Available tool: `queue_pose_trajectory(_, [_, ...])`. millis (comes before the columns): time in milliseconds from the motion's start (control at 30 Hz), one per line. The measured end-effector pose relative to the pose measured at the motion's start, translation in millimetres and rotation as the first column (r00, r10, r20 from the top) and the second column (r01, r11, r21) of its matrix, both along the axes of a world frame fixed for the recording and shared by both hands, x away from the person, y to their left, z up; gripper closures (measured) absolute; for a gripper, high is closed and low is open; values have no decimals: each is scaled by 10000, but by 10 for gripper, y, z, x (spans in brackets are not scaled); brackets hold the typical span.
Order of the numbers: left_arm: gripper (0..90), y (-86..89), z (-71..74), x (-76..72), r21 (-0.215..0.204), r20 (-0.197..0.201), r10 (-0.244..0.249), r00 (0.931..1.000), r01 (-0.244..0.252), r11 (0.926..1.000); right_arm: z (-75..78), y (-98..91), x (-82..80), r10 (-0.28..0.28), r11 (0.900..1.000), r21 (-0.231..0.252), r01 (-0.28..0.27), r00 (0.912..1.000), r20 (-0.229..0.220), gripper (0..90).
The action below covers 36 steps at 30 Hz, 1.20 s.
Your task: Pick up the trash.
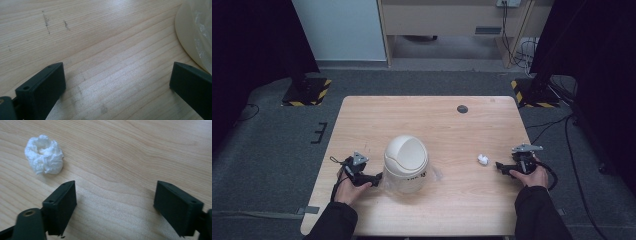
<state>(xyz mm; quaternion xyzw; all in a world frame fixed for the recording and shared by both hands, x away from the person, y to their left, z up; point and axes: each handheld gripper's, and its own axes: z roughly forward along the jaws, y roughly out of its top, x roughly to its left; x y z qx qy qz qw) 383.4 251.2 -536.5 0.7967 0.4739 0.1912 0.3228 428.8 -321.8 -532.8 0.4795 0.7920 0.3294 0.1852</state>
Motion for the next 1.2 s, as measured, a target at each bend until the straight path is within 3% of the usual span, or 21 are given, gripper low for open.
queue_pose_trajectory(100, [0,-1,0,-1,-3,1,9,10000,-9,10000,32,-13,-9,50,9996,282,-44,9998,-188,251])
queue_pose_trajectory(533, [0,-10,0,-12,25,-2,37,10000,-37,10000,265,-1,-42,-248,9933,1144,150,9961,852,242])
queue_pose_trajectory(633, [0,-12,0,-12,31,2,47,10000,-47,10000,385,22,-56,-299,9894,1452,102,9905,1341,241])
queue_pose_trajectory(933, [0,-12,0,-13,31,-2,47,10000,-47,10000,619,92,-88,-318,9809,1943,-65,9806,1932,242])
queue_pose_trajectory(1200, [0,-13,0,-13,35,-1,49,10000,-49,10000,893,148,-142,-230,9721,2308,-427,9613,2747,240])
